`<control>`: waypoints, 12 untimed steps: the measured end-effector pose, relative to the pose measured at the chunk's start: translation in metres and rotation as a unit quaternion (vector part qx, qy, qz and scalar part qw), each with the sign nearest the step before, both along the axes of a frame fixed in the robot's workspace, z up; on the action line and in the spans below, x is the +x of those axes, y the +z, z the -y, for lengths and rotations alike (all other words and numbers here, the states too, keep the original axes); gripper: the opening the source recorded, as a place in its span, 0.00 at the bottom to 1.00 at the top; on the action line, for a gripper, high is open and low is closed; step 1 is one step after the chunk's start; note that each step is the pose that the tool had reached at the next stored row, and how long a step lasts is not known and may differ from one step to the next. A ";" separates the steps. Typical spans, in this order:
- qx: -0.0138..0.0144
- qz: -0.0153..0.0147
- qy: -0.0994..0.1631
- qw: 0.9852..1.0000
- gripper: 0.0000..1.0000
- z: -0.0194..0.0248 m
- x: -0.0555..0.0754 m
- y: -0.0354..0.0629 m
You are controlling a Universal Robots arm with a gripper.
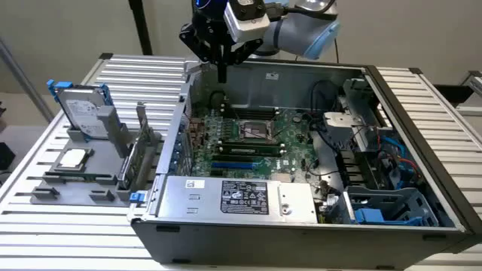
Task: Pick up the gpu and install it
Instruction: 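Reach for the gpu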
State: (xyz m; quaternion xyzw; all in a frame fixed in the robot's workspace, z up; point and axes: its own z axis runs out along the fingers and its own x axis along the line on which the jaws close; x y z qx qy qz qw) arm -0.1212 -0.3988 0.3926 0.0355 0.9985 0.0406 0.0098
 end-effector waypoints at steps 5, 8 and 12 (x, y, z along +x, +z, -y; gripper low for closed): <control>0.000 0.000 0.000 1.000 0.00 0.0000 0.000 0.0000; 0.001 0.000 0.000 1.000 0.00 0.0000 0.000 0.0000; 0.001 0.000 0.000 1.000 0.00 0.0000 0.000 0.0000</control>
